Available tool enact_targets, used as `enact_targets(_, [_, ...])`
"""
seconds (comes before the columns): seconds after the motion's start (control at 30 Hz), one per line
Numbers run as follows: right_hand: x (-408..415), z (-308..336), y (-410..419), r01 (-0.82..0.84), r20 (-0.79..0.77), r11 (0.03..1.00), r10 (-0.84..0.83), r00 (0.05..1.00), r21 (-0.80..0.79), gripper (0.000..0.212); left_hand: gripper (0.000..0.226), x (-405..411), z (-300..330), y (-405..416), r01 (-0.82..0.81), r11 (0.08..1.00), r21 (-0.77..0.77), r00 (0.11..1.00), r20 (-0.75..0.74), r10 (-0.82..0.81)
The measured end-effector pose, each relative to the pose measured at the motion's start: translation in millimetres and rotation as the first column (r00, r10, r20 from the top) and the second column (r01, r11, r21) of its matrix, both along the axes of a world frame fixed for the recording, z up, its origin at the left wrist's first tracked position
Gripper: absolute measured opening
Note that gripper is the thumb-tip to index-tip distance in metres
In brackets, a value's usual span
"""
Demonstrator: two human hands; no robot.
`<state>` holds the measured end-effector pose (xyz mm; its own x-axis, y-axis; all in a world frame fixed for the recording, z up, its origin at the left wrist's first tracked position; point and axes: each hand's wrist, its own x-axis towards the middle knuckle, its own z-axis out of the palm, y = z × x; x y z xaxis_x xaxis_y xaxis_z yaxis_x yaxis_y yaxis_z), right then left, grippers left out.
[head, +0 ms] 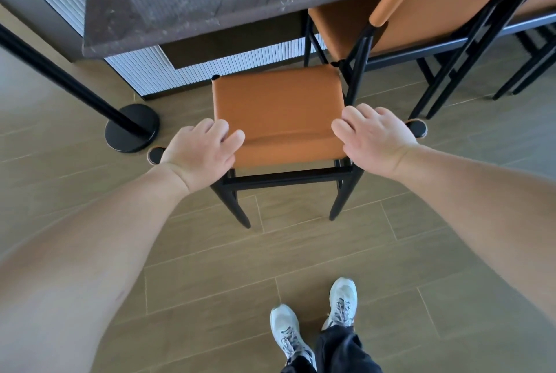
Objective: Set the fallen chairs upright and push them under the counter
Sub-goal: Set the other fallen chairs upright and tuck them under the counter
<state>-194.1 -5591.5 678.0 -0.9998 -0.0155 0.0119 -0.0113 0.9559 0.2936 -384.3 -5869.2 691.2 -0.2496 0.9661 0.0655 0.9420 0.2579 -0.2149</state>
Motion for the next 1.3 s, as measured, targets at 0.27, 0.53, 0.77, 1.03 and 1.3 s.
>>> enact_targets(0.27, [-45.6,27.5,29.4,0.05,-0.008,0.998,-0.05,0.999,-0.029,0.024,0.023,-40.4,25.2,29.8,-0.033,0.999,-0.035,0.999,-0.043,0.032])
enact_targets(0.53, [-89.2,45.7,67.1,-0.059,-0.106,0.996,0.053,0.993,-0.062,0.03,0.028,-74.7,46.5,65.0,-0.088,0.996,-0.033,0.995,-0.041,0.087])
enact_targets(0.77, [-119.9,57.4,136.1,-0.115,-0.094,0.991,0.109,0.99,-0.064,0.034,0.03,-70.3,48.1,116.4,-0.153,0.988,0.008,0.988,-0.033,0.153])
enact_targets(1.03, [-151.8,65.6,189.8,-0.136,-0.086,0.988,0.13,0.988,-0.075,0.037,0.03,-85.7,48.0,166.2,-0.139,0.987,0.086,0.986,-0.076,0.145])
enact_targets(1.3, [-188.3,74.4,203.8,-0.115,-0.119,0.989,0.104,0.987,-0.09,0.028,0.025,-132.6,62.2,180.3,-0.084,0.991,0.1,0.988,-0.12,0.096])
